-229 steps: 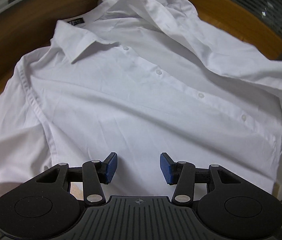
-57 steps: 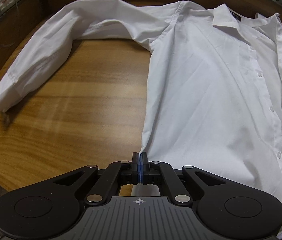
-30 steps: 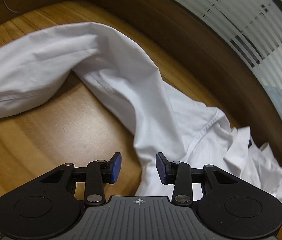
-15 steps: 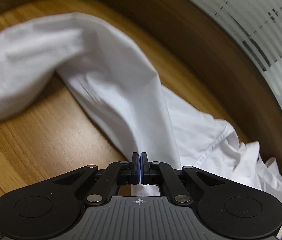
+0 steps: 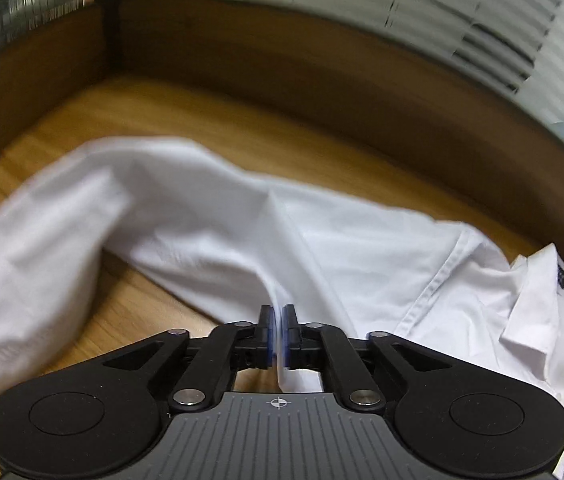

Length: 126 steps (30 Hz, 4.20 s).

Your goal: Fold clothes

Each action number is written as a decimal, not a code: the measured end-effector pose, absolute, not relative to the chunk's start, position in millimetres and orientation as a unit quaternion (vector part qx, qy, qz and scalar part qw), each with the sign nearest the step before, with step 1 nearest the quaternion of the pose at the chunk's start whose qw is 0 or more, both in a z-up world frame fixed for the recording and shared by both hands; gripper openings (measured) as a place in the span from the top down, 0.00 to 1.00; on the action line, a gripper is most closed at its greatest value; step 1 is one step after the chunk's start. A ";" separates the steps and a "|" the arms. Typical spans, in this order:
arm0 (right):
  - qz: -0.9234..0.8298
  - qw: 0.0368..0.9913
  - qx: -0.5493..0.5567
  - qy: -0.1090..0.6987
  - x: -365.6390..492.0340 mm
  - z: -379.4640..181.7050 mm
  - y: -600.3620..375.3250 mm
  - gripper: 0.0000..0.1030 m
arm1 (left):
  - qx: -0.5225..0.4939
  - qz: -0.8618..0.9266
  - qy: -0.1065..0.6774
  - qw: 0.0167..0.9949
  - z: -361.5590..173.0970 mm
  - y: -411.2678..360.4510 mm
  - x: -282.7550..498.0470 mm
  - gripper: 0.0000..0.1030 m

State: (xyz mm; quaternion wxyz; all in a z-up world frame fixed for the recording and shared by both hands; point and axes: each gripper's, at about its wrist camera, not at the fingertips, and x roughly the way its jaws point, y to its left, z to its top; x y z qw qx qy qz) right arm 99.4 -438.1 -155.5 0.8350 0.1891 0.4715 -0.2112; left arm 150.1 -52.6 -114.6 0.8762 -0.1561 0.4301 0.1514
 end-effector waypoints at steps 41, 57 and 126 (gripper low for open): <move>-0.231 0.826 0.310 0.411 -134.0 -142.8 -124.0 0.69 | 0.010 -0.330 0.469 0.819 -82.8 -200.4 150.3 0.49; -0.092 0.831 0.285 0.468 -128.6 -161.1 -72.6 0.58 | 0.058 -0.320 0.480 0.815 -78.1 -117.3 33.2 0.45; 0.057 0.856 0.186 0.478 14.7 -147.1 -160.7 0.69 | -0.110 -0.074 0.511 0.849 -172.9 -81.1 -175.9 0.96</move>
